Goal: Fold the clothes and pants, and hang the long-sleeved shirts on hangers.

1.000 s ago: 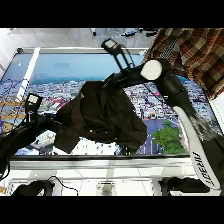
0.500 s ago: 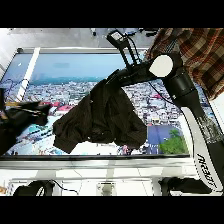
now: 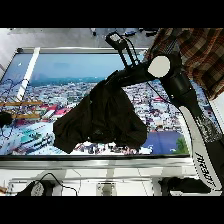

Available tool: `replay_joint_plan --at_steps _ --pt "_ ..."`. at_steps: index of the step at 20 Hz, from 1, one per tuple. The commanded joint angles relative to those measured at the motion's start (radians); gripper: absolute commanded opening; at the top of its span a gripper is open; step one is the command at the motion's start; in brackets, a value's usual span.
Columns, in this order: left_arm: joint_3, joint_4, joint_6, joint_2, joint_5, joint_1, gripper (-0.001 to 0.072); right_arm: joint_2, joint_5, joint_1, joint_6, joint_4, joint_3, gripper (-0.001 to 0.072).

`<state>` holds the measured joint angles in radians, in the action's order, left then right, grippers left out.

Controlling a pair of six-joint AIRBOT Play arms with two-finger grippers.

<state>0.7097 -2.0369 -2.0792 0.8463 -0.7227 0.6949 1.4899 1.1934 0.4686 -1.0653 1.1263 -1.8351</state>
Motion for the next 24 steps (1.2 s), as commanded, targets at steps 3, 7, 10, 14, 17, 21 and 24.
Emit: replay_joint_plan --at_steps 3,7,10,14,17,21,24 --pt "0.058 -0.013 -0.081 0.225 0.063 0.188 0.0411 0.001 0.002 0.000 0.000 -0.003 -0.001 0.0036" --pt "0.065 0.052 -0.127 0.241 0.166 0.188 0.0411 0.002 0.002 0.000 0.000 -0.003 -0.001 0.0036" --pt "0.065 0.088 -0.201 0.317 0.166 0.188 0.0411 0.002 0.002 0.000 0.000 -0.004 -0.001 0.0036" --pt "0.065 0.042 -0.268 0.423 0.182 0.155 0.0407 0.002 0.002 0.000 -0.001 -0.004 -0.001 0.0037" --pt "0.065 0.017 -0.267 0.468 0.257 0.125 0.0393 0.002 0.001 0.000 -0.001 -0.004 0.000 0.0037" --pt "0.065 0.009 -0.267 0.529 0.319 0.084 0.0069 0.002 0.000 0.000 -0.024 -0.004 0.000 0.0037" --pt "0.066 0.010 -0.267 0.499 0.313 0.075 0.0026 0.002 0.000 0.000 -0.027 -0.004 0.000 0.0037"
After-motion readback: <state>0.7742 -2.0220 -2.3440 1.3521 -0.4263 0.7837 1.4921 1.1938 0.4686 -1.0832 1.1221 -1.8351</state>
